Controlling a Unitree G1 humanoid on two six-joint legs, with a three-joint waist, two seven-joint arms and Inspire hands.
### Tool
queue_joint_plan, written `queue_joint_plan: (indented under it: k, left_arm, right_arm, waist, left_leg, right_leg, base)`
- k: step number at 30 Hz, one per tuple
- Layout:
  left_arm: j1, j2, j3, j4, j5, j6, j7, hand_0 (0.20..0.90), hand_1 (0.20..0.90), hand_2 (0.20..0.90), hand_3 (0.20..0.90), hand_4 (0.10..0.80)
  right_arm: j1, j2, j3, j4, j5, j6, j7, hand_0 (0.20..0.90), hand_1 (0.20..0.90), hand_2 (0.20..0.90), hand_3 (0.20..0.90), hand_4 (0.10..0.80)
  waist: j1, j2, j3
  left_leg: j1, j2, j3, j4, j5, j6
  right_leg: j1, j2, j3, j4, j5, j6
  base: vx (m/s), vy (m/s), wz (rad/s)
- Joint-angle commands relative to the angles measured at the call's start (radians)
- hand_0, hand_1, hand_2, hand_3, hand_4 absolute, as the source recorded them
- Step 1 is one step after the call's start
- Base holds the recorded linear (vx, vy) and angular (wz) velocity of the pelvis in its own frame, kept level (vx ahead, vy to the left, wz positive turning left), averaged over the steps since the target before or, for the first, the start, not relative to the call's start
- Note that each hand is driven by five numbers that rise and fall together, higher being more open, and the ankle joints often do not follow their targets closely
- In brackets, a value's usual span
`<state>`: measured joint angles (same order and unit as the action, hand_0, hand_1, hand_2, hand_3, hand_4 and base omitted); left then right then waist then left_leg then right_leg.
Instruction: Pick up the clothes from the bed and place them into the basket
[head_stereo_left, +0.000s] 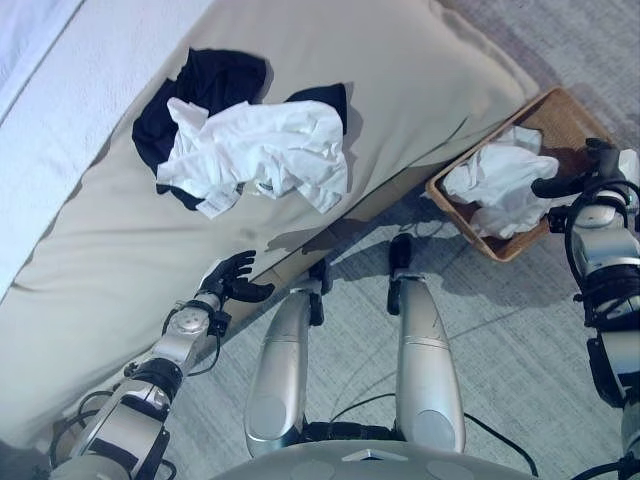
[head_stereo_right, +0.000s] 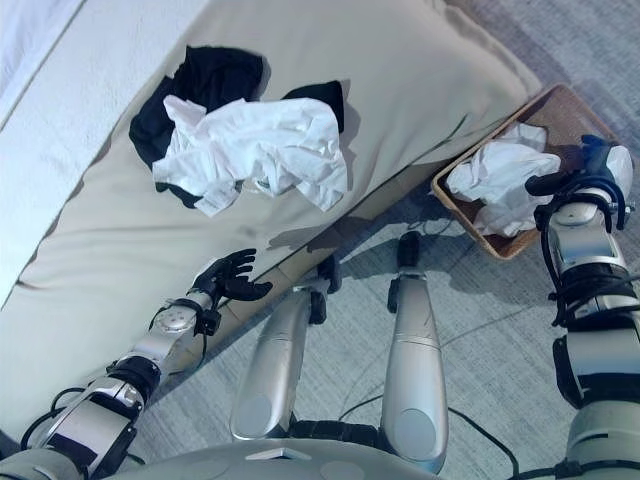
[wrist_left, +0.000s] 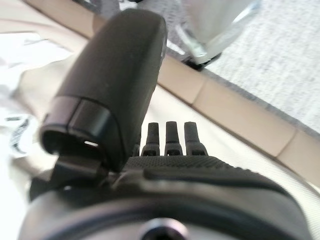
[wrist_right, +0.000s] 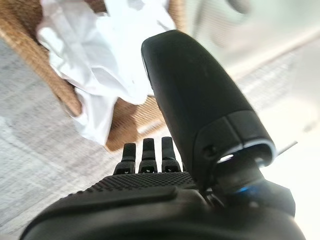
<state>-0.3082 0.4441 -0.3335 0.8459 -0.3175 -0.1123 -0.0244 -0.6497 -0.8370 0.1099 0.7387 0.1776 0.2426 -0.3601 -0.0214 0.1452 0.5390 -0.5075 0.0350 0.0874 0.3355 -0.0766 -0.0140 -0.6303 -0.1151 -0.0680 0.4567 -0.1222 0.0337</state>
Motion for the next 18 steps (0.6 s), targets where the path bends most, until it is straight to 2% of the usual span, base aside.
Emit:
queue_joint_plan:
  k: [1,3,6,9,13,14,18]
  left_arm:
    - [0.098,0.073,0.095,-0.011,-0.033,-0.054,0.039,0.9,0.9,0.9,0.9,0.8]
    - [0.126,0.068,0.124,-0.025,-0.05,-0.069,0.049,0.9,0.9,0.9,0.9,0.8]
    - [0.153,0.05,0.158,-0.036,-0.085,-0.074,0.055,0.9,0.9,0.9,0.9,0.8]
    - [0.174,0.018,0.209,-0.039,-0.144,-0.072,0.058,0.9,0.9,0.9,0.9,0.8]
    - [0.194,-0.041,0.282,-0.029,-0.252,-0.083,0.042,0.9,0.9,0.9,0.9,0.8]
    - [0.211,-0.059,0.309,-0.021,-0.276,-0.081,0.028,0.9,0.9,0.9,0.9,0.8]
    - [0.255,-0.074,0.354,0.008,-0.289,-0.088,0.035,0.9,0.9,0.9,0.9,0.8]
  right_arm:
    - [0.073,-0.079,-0.109,-0.134,-0.028,-0.101,-0.04,0.9,0.9,0.9,0.9,0.8]
    - [0.164,-0.077,-0.178,-0.242,-0.06,-0.105,-0.045,0.9,0.9,0.9,0.9,0.8]
    - [0.245,-0.07,-0.241,-0.367,-0.117,-0.132,-0.059,0.9,0.9,0.9,0.9,0.8]
    - [0.29,-0.039,-0.278,-0.529,-0.136,-0.146,0.004,0.9,0.9,0.9,0.9,0.8]
    - [0.303,0.008,-0.229,-0.65,-0.216,-0.167,0.204,0.9,0.9,0.9,0.9,0.8]
    - [0.294,0.006,-0.184,-0.64,-0.267,-0.167,0.281,0.9,0.9,0.9,0.9,0.8]
    - [0.254,0.007,-0.088,-0.534,-0.337,-0.154,0.379,0.9,0.9,0.9,0.9,0.8]
  waist:
    - [-0.029,-0.067,-0.062]
    - [-0.027,-0.096,-0.098]
    - [-0.026,-0.118,-0.141]
    - [-0.024,-0.139,-0.195]
    - [-0.003,-0.164,-0.273]
    - [0.025,-0.179,-0.312]
    - [0.1,-0.215,-0.359]
  left_leg:
    - [0.089,-0.022,0.057,-0.055,0.053,0.019]
    - [0.16,-0.026,0.056,-0.129,0.065,0.019]
    - [0.227,-0.031,0.05,-0.191,0.074,0.018]
    - [0.299,-0.038,0.037,-0.247,0.079,0.019]
    - [0.387,-0.054,0.024,-0.286,0.067,0.028]
    - [0.413,-0.059,0.017,-0.287,0.061,0.033]
    - [0.446,-0.072,-0.024,-0.265,0.038,0.049]
  right_leg:
    - [0.132,0.031,-0.051,-0.039,0.034,-0.049]
    - [0.21,0.03,-0.053,-0.113,0.056,-0.03]
    - [0.288,0.03,-0.057,-0.183,0.073,-0.013]
    - [0.376,0.03,-0.055,-0.258,0.089,0.001]
    - [0.481,0.018,-0.065,-0.318,0.098,0.019]
    - [0.519,0.01,-0.087,-0.329,0.102,0.022]
    - [0.589,-0.003,-0.146,-0.326,0.095,0.024]
  base:
    - [0.06,0.108,-0.06]
    - [0.146,0.127,0.01]
    - [0.196,0.137,0.08]
    - [0.234,0.179,0.03]
    - [0.302,0.246,0.12]
    - [0.315,0.207,0.21]
    - [0.326,0.168,0.69]
